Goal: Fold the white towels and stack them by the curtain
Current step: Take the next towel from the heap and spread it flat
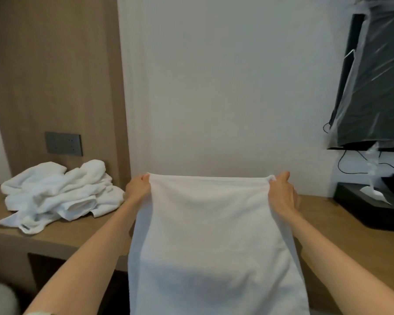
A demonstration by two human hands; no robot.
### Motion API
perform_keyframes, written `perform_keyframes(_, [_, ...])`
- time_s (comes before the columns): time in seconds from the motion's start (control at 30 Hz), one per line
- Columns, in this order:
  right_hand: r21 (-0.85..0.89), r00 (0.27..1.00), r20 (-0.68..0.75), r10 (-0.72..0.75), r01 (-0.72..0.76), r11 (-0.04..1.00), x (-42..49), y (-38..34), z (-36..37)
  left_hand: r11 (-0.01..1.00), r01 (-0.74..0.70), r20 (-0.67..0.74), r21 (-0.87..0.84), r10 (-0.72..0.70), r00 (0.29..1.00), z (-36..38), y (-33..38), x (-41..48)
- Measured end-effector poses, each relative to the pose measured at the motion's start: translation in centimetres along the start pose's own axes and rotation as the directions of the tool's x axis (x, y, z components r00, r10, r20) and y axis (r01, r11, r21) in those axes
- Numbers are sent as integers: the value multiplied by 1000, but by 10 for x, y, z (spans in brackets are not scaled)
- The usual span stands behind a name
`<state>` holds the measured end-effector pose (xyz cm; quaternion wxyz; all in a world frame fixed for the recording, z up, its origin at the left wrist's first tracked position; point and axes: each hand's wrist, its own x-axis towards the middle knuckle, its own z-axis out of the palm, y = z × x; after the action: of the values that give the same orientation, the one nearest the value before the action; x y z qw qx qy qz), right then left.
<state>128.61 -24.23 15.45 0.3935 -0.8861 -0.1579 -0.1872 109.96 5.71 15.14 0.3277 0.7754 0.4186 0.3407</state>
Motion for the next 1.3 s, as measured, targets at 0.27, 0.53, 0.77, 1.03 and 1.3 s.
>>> perform_keyframes(0.27, [-190,992,107,61,-40,981,30,40,54,952,-93,50,292,82,995,65,-17,28])
perform_keyframes(0.53, [-356,971,238,12,76,931,61,76,98,871,-118,128,476,64,990,127,-40,62])
perform_keyframes(0.77, [-386,973,232,13,80,919,86,83,120,846,-232,98,480,211,973,153,-46,80])
perform_keyframes(1.03, [-236,973,227,29,26,971,96,96,126,851,-410,231,327,349,908,145,-44,90])
perform_keyframes(1.3, [-222,970,237,-60,114,968,96,101,124,857,-366,197,362,314,929,142,-41,96])
